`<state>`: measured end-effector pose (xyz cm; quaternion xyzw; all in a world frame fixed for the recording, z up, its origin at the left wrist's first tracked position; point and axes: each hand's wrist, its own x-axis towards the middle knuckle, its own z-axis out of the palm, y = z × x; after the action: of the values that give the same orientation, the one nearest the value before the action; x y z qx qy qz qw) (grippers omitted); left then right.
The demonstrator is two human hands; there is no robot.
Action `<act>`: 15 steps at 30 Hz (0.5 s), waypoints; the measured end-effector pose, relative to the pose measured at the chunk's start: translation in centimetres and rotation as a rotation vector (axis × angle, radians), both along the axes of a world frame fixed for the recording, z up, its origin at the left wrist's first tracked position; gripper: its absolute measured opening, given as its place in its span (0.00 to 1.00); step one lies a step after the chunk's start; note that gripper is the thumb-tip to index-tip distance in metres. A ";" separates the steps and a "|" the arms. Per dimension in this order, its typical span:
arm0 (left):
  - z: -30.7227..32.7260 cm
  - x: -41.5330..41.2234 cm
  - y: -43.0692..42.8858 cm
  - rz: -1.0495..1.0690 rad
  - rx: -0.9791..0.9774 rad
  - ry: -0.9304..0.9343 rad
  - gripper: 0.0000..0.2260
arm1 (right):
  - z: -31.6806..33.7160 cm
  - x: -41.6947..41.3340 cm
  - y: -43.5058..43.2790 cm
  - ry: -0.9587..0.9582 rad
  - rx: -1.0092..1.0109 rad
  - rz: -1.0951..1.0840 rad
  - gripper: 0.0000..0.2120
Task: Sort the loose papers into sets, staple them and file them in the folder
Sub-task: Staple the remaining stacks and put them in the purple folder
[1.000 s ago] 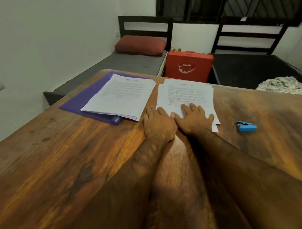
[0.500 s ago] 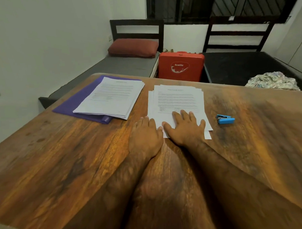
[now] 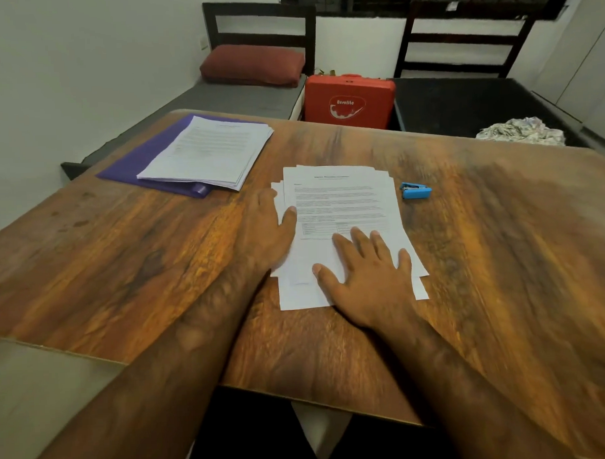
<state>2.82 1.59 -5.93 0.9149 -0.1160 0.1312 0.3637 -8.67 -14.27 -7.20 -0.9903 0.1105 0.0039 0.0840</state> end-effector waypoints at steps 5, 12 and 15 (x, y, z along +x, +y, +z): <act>0.1 -0.9 0.2 -0.076 0.040 0.000 0.19 | 0.2 -5.6 0.6 0.016 0.004 0.013 0.40; -0.2 -2.0 -0.7 -0.170 0.433 -0.003 0.20 | 1.3 -7.9 1.0 0.037 0.048 -0.009 0.41; -0.7 -2.5 -0.7 -0.167 0.495 -0.027 0.21 | 2.4 -6.8 1.1 -0.025 0.078 -0.029 0.36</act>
<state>0.31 0.92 -6.68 0.9615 -0.2244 0.0807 0.1366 -15.47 -13.22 -4.76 -0.9846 0.1235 -0.0056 0.1237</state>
